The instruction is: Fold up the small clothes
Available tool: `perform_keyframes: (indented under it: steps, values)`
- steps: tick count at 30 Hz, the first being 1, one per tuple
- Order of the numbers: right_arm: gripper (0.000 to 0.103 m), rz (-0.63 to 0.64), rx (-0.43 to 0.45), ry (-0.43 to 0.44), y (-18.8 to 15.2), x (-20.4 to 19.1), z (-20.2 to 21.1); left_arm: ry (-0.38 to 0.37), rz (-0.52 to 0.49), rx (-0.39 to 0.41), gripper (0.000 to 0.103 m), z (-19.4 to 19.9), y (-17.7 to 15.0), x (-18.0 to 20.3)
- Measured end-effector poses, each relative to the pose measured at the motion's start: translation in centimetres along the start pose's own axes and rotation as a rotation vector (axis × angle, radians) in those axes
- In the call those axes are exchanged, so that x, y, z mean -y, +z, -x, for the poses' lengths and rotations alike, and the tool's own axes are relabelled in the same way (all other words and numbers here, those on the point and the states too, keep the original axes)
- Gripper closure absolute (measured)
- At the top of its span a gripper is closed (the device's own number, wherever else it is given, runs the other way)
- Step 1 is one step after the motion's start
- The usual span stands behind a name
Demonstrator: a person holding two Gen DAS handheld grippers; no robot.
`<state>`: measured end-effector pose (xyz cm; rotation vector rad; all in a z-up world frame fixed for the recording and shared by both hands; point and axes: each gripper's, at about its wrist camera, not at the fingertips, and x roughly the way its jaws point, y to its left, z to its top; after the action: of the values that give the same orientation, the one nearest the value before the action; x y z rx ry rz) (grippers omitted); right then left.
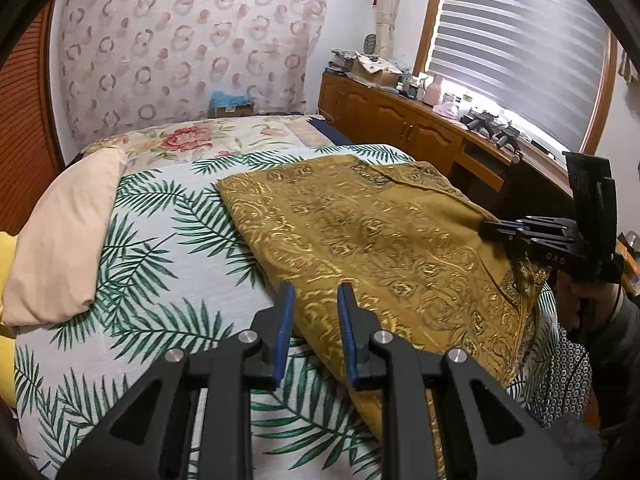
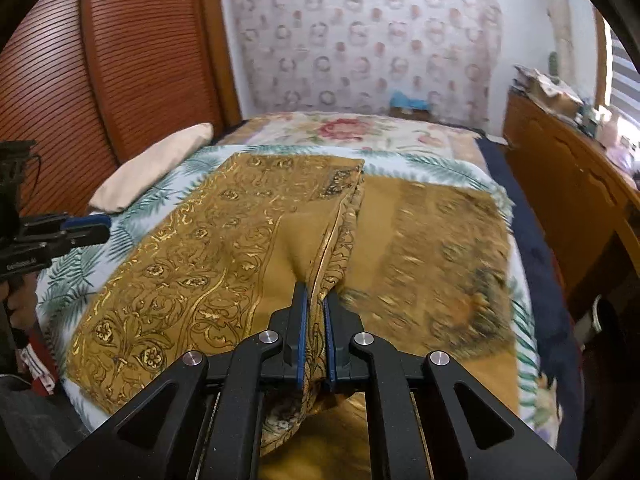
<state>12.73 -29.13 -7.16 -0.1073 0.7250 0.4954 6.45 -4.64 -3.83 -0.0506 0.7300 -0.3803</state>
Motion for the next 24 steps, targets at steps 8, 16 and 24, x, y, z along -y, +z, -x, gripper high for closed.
perform_keyframes:
  steps: [8, 16, 24]
  values:
    - [0.098, -0.044, 0.02, -0.067, -1.5, 2.6, 2.5, -0.025, -0.042, -0.012, 0.084, -1.3, 0.9, 2.5]
    - [0.098, -0.078, 0.04, -0.157, -3.1, 5.3, 5.2, -0.04, -0.074, -0.033, 0.084, -2.5, 0.9, 4.4]
    - [0.098, -0.106, 0.018, -0.217, -5.2, 7.0, 5.6, -0.042, -0.077, -0.07, 0.084, -4.0, 0.7, 5.2]
